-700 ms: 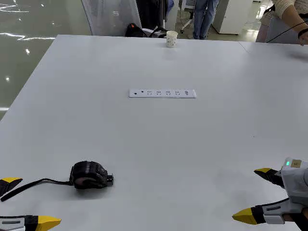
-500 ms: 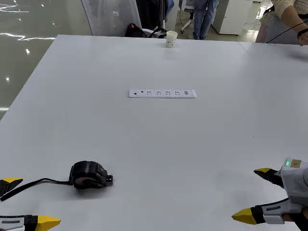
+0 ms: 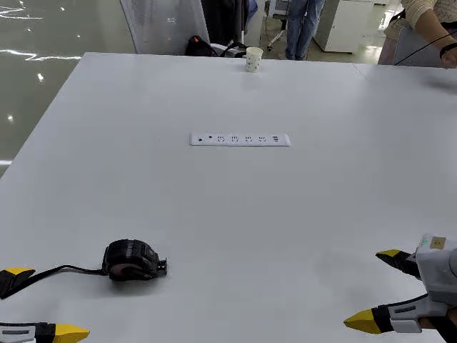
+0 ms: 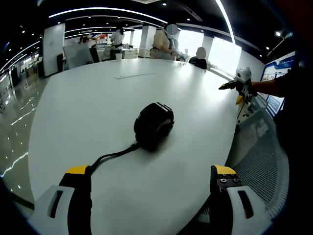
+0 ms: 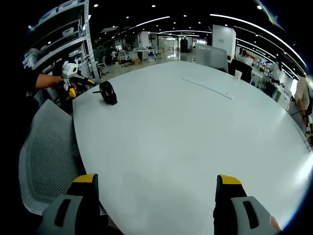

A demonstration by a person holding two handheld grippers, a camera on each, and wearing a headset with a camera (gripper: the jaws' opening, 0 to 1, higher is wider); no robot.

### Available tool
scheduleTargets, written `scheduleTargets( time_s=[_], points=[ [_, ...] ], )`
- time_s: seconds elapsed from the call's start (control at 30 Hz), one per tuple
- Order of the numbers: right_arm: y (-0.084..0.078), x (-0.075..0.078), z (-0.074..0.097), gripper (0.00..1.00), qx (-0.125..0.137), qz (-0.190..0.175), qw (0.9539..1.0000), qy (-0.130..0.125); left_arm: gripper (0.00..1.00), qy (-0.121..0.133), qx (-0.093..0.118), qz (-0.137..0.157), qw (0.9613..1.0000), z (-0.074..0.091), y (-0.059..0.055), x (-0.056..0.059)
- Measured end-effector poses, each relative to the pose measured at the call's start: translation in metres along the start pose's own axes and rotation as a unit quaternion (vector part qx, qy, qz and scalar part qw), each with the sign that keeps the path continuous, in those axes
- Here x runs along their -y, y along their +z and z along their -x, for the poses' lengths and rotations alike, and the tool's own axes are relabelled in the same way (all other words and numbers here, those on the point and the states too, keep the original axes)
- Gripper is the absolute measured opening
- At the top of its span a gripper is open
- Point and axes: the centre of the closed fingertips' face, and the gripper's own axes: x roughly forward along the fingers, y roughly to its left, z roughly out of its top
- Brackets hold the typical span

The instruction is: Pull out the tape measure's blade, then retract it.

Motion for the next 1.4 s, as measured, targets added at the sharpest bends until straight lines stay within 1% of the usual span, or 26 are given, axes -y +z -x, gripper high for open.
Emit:
scheduleTargets(
  time_s=[0.03, 0.07, 0.1, 0.17, 0.2, 0.23, 0.3, 0.4, 0.53, 0.67, 0.8, 0.93, 1.13, 1.2, 1.23, 1.4],
  points=[
    [0.0, -0.001, 0.0, 0.99, 0.0, 0.0, 1.0, 0.003, 0.99, -0.001, 0.0, 0.0, 1.0, 0.0, 0.0, 0.0],
    [0.004, -0.003, -0.002, 0.99, 0.01, 0.014, 0.9998, 0.007, 0.99, -0.002, -0.002, -0.001, 1.0, 0.0, -0.001, 0.0],
    [0.004, -0.002, -0.002, 0.99, 0.012, 0.014, 0.9998, 0.003, 0.99, -0.002, -0.003, -0.002, 1.0, 0.0, -0.001, 0.0],
    [0.004, -0.002, -0.003, 0.99, 0.008, 0.008, 0.9999, 0.006, 0.99, -0.003, -0.004, -0.002, 1.0, -0.001, -0.001, -0.002],
    [0.006, -0.002, -0.003, 0.99, 0.011, 0.011, 0.9999, 0.005, 0.99, -0.002, -0.005, -0.003, 1.0, -0.001, -0.001, -0.002],
    [0.012, 0.003, -0.003, 0.99, 0.027, 0.032, 0.9991, -0.008, 0.99, -0.003, -0.006, -0.004, 1.0, -0.001, 0.0, -0.003],
    [0.01, 0.0, -0.003, 0.99, 0.019, 0.019, 0.9996, -0.001, 0.99, -0.006, -0.003, -0.009, 0.9999, -0.002, 0.003, -0.002],
    [0.013, 0.001, -0.004, 0.99, 0.019, 0.023, 0.9995, -0.003, 0.99, -0.007, -0.003, -0.02, 0.9998, -0.004, 0.007, -0.003],
    [0.015, 0.004, -0.005, 0.99, 0.021, 0.023, 0.9995, -0.001, 0.99, -0.012, -0.007, -0.026, 0.9996, -0.006, 0.012, -0.004],
    [0.022, 0.002, -0.008, 0.99, 0.029, 0.034, 0.999, 0.003, 0.99, -0.018, -0.008, -0.038, 0.9991, -0.01, 0.019, -0.003],
    [0.026, 0.0, -0.013, 0.99, 0.027, 0.033, 0.999, 0.008, 0.99, -0.024, -0.01, -0.046, 0.9986, -0.016, 0.026, -0.003],
    [0.029, -0.003, -0.018, 0.99, 0.025, 0.036, 0.999, 0.013, 0.99, -0.029, -0.016, -0.057, 0.9978, -0.022, 0.029, -0.002],
    [0.034, -0.005, -0.027, 0.99, 0.02, 0.037, 0.9989, 0.02, 0.98, -0.045, -0.034, -0.077, 0.9954, -0.031, 0.032, 0.001],
    [0.036, -0.006, -0.03, 0.99, 0.023, 0.037, 0.9988, 0.023, 0.98, -0.048, -0.036, -0.081, 0.9949, -0.033, 0.033, 0.001],
    [0.039, -0.006, -0.032, 0.99, 0.03, 0.039, 0.9984, 0.027, 0.97, -0.05, -0.036, -0.085, 0.9945, -0.034, 0.035, 0.001],
    [0.047, -0.01, -0.041, 0.99, 0.034, 0.052, 0.9974, 0.037, 0.94, -0.059, -0.04, -0.097, 0.9927, -0.041, 0.038, 0.001]
  ],
)
